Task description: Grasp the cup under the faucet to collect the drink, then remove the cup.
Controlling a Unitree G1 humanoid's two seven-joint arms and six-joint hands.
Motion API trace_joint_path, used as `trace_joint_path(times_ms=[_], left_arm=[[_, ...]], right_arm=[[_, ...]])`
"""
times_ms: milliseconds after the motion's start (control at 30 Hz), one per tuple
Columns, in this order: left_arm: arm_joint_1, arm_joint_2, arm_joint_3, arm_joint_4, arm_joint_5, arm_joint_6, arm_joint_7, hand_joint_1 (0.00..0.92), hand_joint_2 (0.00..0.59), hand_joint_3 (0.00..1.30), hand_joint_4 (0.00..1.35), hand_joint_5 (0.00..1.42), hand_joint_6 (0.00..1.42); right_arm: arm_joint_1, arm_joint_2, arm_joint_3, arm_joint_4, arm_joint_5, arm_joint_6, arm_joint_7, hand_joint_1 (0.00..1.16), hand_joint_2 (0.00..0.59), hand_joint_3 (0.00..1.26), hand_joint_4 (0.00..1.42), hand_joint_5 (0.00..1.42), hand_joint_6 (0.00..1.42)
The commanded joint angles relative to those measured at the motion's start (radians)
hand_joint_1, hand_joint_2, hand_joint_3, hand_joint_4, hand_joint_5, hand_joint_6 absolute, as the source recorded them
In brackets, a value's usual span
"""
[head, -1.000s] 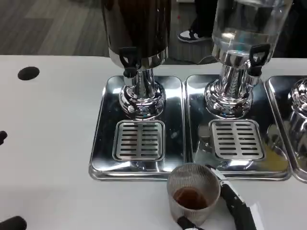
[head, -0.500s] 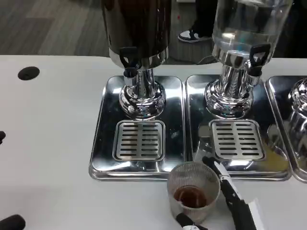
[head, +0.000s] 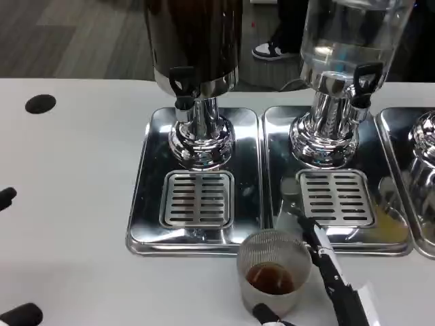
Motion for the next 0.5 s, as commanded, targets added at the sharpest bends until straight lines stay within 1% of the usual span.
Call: trace_joint_path(times_ms=[33, 200, 367, 467, 500], left_arm=[[-0.008, -0.001, -0.010, 0.015, 0.006, -0.005, 0.002, 0.000, 0.024, 0.00, 0.00, 0.00, 0.00], [-0.012, -0.001, -0.015, 0.022, 0.005, -0.009, 0.003, 0.000, 0.024, 0.00, 0.00, 0.00, 0.00], [-0.020, -0.001, -0.017, 0.039, -0.001, -0.017, 0.004, 0.000, 0.024, 0.00, 0.00, 0.00, 0.00], [-0.030, 0.000, -0.016, 0.056, -0.006, -0.022, 0.005, 0.000, 0.024, 0.00, 0.00, 0.00, 0.00], [-0.034, 0.000, -0.013, 0.065, -0.005, -0.025, 0.009, 0.000, 0.024, 0.00, 0.00, 0.00, 0.00]], right_arm=[[0.032, -0.009, -0.009, -0.067, 0.017, 0.012, 0.020, 0.86, 0.189, 0.05, 0.00, 0.04, 0.09], [0.061, -0.015, -0.016, -0.128, 0.028, 0.026, 0.039, 0.86, 0.189, 0.05, 0.00, 0.04, 0.09], [0.107, -0.030, -0.037, -0.235, 0.066, 0.041, 0.079, 0.86, 0.189, 0.05, 0.00, 0.04, 0.09], [0.120, -0.044, -0.060, -0.298, 0.089, 0.066, 0.105, 0.85, 0.199, 0.05, 0.00, 0.03, 0.09], [0.119, -0.054, -0.076, -0.326, 0.101, 0.085, 0.119, 0.84, 0.208, 0.06, 0.00, 0.03, 0.09]])
